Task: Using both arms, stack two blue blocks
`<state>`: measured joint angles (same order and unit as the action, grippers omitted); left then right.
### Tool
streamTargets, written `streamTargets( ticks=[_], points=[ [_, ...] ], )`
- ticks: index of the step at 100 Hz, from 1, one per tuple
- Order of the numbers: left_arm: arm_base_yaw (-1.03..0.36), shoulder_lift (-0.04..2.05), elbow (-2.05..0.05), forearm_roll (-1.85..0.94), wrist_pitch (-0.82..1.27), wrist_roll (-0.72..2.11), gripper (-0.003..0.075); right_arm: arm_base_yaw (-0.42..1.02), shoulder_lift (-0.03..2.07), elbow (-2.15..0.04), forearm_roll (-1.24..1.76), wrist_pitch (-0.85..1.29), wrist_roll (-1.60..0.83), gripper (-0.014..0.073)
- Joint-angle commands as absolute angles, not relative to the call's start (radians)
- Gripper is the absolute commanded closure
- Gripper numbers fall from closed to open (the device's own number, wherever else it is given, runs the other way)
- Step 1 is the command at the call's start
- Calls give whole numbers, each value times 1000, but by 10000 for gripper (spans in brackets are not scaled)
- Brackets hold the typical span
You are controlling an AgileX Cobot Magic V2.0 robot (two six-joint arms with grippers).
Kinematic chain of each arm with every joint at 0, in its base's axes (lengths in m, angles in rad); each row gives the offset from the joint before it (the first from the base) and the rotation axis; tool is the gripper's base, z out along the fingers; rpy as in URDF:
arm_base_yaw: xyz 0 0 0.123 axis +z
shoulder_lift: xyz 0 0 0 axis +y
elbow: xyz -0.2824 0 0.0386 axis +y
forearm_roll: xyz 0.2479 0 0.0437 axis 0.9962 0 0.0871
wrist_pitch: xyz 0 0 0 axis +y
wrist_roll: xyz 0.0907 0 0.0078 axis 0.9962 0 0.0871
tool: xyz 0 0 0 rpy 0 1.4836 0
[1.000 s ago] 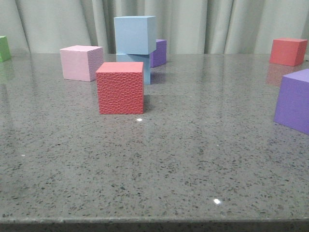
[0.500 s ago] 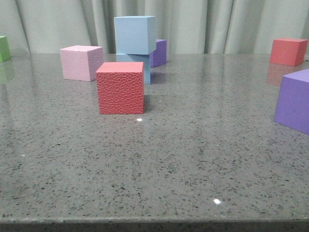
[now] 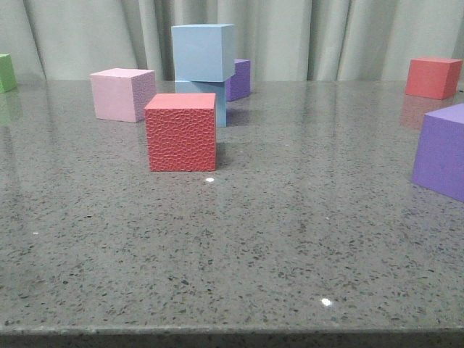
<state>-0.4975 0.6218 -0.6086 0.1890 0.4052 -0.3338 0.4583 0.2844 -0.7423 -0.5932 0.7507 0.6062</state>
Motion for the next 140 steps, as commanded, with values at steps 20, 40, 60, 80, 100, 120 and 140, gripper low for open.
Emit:
streamTargets(
  ticks=[20, 40, 60, 80, 100, 120, 140],
  points=[
    [-313, 551, -502, 183, 76, -203, 739, 451, 296, -762, -637, 687, 605, 662],
    [-177, 428, -407, 91, 74, -67, 739, 451, 296, -762, -637, 687, 605, 662],
    [-60, 281, -293, 46, 60, -30, 739, 451, 296, -762, -637, 687, 605, 662],
    [3, 141, -172, 39, 29, -21, 739, 451, 296, -762, -637, 687, 605, 662],
    [38, 36, -58, 0, 13, -19, 739, 451, 296, -762, -637, 687, 605, 662],
    [49, -35, 7, -12, 43, -19, 739, 451, 296, -762, -637, 687, 605, 662],
    [49, -38, 7, -12, 45, -19, 739, 451, 296, -762, -637, 687, 605, 662]
  ],
)
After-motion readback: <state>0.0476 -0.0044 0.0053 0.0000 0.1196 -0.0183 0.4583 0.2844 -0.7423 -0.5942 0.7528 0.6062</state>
